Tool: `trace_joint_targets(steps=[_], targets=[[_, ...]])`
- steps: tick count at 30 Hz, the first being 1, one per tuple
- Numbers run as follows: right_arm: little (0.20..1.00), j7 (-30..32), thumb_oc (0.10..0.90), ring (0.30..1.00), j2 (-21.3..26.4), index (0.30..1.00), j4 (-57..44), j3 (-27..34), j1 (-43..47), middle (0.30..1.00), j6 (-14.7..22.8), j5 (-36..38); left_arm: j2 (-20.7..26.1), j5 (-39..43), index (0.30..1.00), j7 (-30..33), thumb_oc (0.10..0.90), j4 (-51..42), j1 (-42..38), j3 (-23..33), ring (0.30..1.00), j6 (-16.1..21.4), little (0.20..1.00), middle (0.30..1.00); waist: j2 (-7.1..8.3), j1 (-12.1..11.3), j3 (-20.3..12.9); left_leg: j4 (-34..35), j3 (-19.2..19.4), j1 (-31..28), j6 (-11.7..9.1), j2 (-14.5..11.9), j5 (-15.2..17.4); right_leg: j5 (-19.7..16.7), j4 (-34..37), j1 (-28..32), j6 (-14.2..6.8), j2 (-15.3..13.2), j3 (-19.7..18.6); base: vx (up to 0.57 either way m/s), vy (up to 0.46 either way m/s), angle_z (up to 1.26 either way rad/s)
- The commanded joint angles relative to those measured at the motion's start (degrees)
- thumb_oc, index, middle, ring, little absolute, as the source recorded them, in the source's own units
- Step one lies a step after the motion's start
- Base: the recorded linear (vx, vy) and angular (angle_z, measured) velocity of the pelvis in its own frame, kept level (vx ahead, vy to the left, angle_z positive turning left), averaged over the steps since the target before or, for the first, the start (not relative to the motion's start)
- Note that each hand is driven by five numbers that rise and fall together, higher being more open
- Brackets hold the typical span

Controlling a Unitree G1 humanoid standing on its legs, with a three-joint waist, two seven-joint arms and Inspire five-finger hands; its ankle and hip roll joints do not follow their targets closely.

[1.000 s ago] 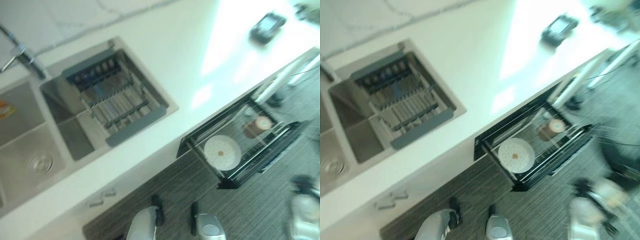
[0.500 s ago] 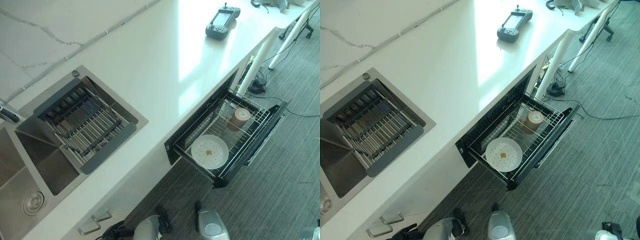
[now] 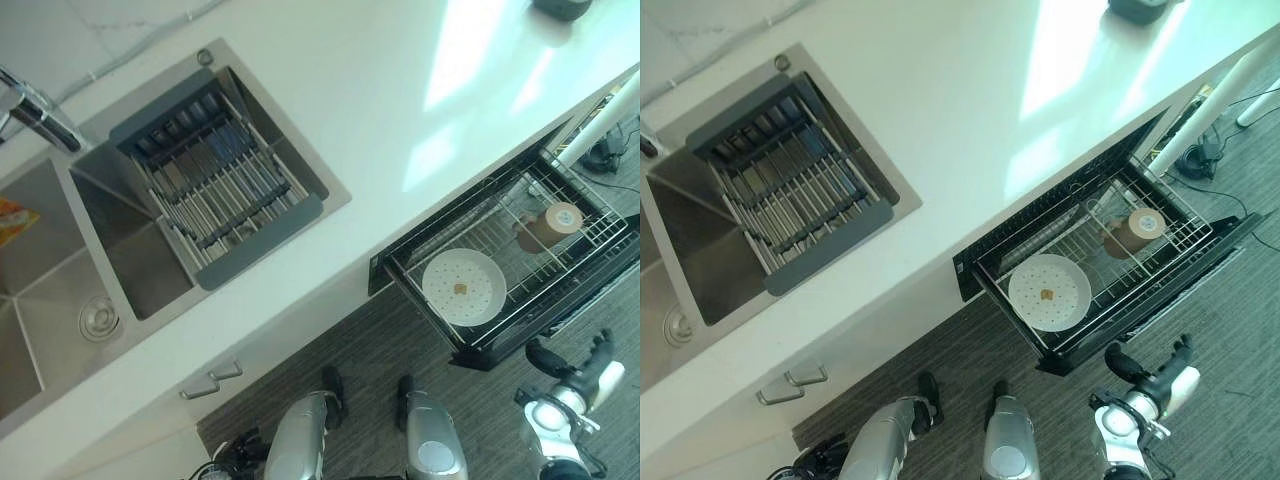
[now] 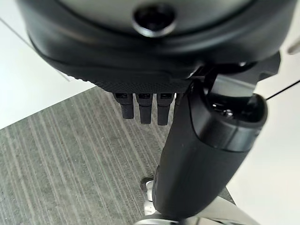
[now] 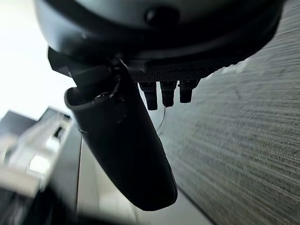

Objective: Place the dishes in the dishwasher.

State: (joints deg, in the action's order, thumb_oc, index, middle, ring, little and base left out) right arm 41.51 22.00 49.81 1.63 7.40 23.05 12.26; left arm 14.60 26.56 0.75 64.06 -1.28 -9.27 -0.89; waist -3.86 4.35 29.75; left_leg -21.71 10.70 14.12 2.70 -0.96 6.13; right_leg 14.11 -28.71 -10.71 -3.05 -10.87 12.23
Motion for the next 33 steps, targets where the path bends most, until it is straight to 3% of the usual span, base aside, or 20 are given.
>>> trace_joint_targets(steps=[1,8,15,25,33], targets=[[0.900,1.8,0.800,0.900,6.5,0.900,-3.1,1.8,0.0,0.900,1.9,-4.8,0.4,1.0,0.900,0.8,0.800,0.3,2.4,0.1,0.900,0.1,0.900,0.900,-0.04,-1.1,-1.2,4.5,-1.2,-7.6,1.5,0.6,7.1,6.7,-6.5,-1.0,5.2,3.3,0.4,-0.06,-0.040,0.21],[0.900,-0.8,0.800,0.900,10.5,0.900,-4.6,-2.3,5.5,0.900,0.9,-8.7,0.2,-0.3,0.900,0.4,0.800,-0.5,3.1,0.6,0.900,0.1,0.900,0.900,-0.85,-3.6,0.0,2.6,-3.5,-3.6,1.4,1.6,6.3,8.4,-11.7,-4.8,6.2,1.9,1.0,-0.01,0.008,0.19],[0.900,-1.9,0.800,0.900,14.1,0.900,-6.1,-4.1,10.6,0.900,0.8,-11.1,0.7,-0.4,0.900,0.2,0.800,-1.9,3.3,0.8,0.900,-0.6,0.900,0.900,-1.33,-6.0,0.0,3.7,-5.0,-1.4,0.9,2.0,4.5,8.5,-12.1,-6.2,6.2,1.5,1.9,0.01,0.042,0.14],[0.900,-4.9,0.800,0.900,19.5,0.900,-7.5,-6.8,19.9,0.900,1.0,-13.8,2.0,-1.5,0.900,-0.9,0.800,-2.7,4.0,1.7,0.900,-1.6,0.900,0.900,-1.09,-10.7,0.0,4.5,-7.3,1.4,0.2,2.1,2.3,8.5,-12.9,-7.0,6.0,0.8,4.2,0.01,0.036,0.19],[0.900,-8.6,0.800,0.900,24.9,0.900,-6.6,-12.5,32.6,0.900,-1.5,-17.4,3.7,-1.2,0.900,-1.7,0.800,-3.7,5.0,2.3,0.900,-1.4,0.900,0.900,-1.78,-15.3,0.0,4.5,-9.7,4.6,-0.5,2.6,0.3,8.8,-12.7,-6.6,6.2,0.5,6.8,0.02,0.027,0.23]])
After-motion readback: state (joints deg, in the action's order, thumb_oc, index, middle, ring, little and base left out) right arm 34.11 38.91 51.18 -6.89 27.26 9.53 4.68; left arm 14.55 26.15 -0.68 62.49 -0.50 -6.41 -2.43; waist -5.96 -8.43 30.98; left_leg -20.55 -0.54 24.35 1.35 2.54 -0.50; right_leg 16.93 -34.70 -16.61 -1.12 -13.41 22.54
